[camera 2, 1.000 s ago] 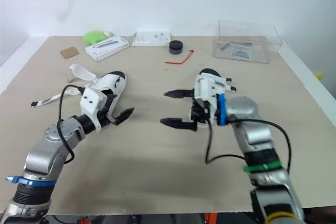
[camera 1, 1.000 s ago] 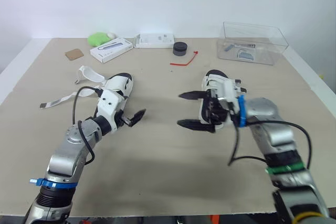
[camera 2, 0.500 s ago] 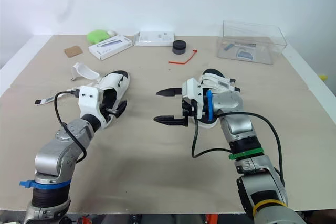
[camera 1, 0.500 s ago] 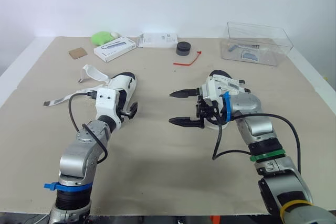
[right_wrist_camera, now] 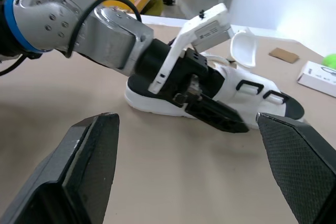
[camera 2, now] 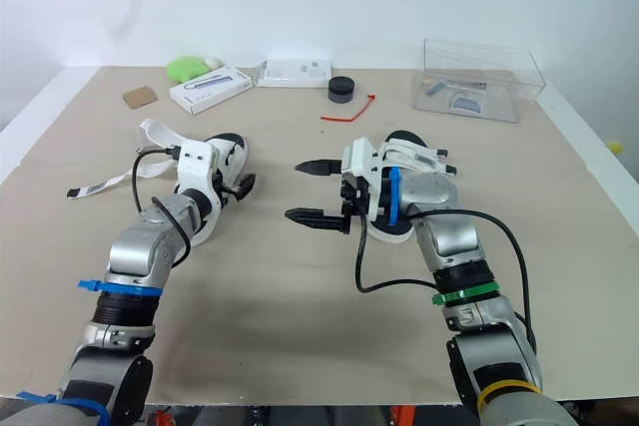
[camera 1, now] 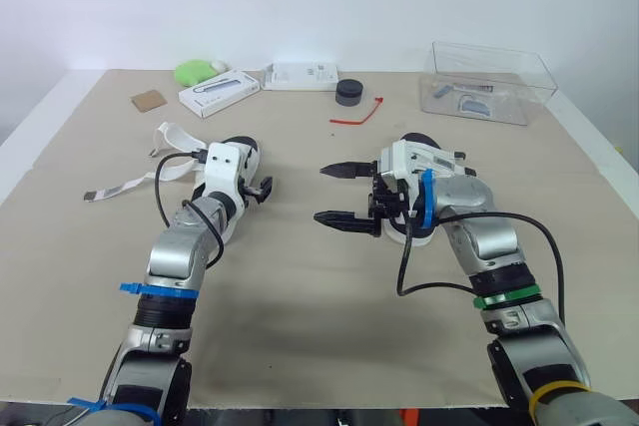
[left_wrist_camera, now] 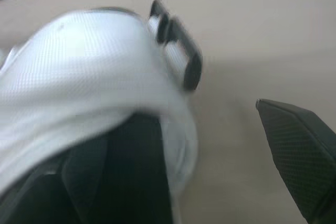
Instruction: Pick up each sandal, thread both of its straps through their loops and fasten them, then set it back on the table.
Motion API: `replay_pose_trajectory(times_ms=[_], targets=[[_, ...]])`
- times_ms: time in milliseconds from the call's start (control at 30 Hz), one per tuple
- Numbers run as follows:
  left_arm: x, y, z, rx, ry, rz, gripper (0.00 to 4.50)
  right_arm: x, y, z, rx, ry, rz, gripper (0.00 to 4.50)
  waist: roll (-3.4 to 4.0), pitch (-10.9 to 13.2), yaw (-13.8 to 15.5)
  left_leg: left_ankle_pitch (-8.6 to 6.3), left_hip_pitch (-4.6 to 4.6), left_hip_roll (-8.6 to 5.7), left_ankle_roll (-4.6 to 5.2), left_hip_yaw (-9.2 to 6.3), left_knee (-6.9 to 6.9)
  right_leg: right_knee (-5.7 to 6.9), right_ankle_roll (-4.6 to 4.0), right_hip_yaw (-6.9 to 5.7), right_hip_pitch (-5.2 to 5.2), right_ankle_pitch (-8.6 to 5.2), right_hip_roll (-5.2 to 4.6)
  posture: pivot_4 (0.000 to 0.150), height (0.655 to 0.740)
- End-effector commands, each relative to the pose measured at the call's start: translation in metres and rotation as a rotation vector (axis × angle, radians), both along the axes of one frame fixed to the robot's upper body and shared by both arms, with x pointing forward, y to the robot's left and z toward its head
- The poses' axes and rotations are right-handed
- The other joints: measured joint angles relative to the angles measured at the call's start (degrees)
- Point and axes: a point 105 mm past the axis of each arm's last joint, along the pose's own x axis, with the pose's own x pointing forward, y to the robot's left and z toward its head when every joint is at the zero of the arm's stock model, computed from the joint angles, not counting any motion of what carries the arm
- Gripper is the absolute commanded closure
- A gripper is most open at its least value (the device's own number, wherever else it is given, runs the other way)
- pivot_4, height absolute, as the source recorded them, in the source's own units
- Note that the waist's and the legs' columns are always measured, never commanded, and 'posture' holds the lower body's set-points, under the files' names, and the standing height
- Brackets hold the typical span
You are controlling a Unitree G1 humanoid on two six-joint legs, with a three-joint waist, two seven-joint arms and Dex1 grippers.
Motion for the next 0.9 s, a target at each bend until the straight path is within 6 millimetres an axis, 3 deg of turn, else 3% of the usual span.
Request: replay_pose_trajectory(times_ms=[33, 100, 333, 500, 633, 900], targets=[[0.007, 0.003, 0.014, 0.025, -0.057, -0.015, 0.54, -0.003, -0.002, 0.019, 0.055, -0.048, -0.014, 0.00, 0.00, 0.0, 0.0, 0.00, 0.00, 0.00, 0.00, 0.00, 0.00, 0.00, 0.00, 0.00, 0.00, 0.00, 0.00, 0.150, 0.7400], [0.007, 0.003, 0.015, 0.030, -0.060, -0.037, 1.14, -0.003, -0.002, 0.019, 0.062, -0.040, -0.021, 0.00, 0.00, 0.0, 0.0, 0.00, 0.00, 0.01, 0.00, -0.03, 0.00, 0.01, 0.00, -0.01, 0.00, 0.00, 0.01, 0.150, 0.7400], [-0.003, 0.007, 0.015, 0.056, -0.081, -0.132, 4.40, -0.001, -0.005, 0.020, 0.069, -0.024, -0.042, 0.00, 0.00, 0.0, 0.0, 0.00, 0.00, 0.02, 0.00, -0.01, -0.03, 0.00, 0.00, -0.01, -0.02, 0.00, 0.02, 0.150, 0.7400], [-0.025, -0.008, 0.020, 0.160, -0.173, -0.367, 4.46, 0.001, -0.013, 0.023, 0.070, -0.033, -0.066, 0.00, 0.00, 0.0, 0.0, 0.00, -0.04, 0.00, -0.01, 0.00, -0.09, -0.02, 0.01, -0.02, -0.06, 0.00, -0.03, 0.150, 0.7400], [-0.060, -0.012, 0.022, 0.304, -0.268, -0.659, 4.46, -0.001, -0.023, 0.020, 0.056, -0.018, -0.077, 0.00, 0.00, 0.0, 0.0, 0.00, -0.12, 0.00, -0.01, 0.02, -0.16, -0.05, -0.01, -0.02, -0.15, -0.01, -0.05, 0.150, 0.7400], [-0.127, -0.020, 0.015, 0.418, -0.402, -1.159, 4.46, -0.017, -0.036, 0.006, -0.026, -0.005, -0.083, 0.00, 0.01, 0.0, 0.1, -0.01, -0.21, 0.00, 0.02, 0.00, -0.17, -0.09, -0.03, -0.10, -0.18, -0.08, -0.11, 0.150, 0.7400]])
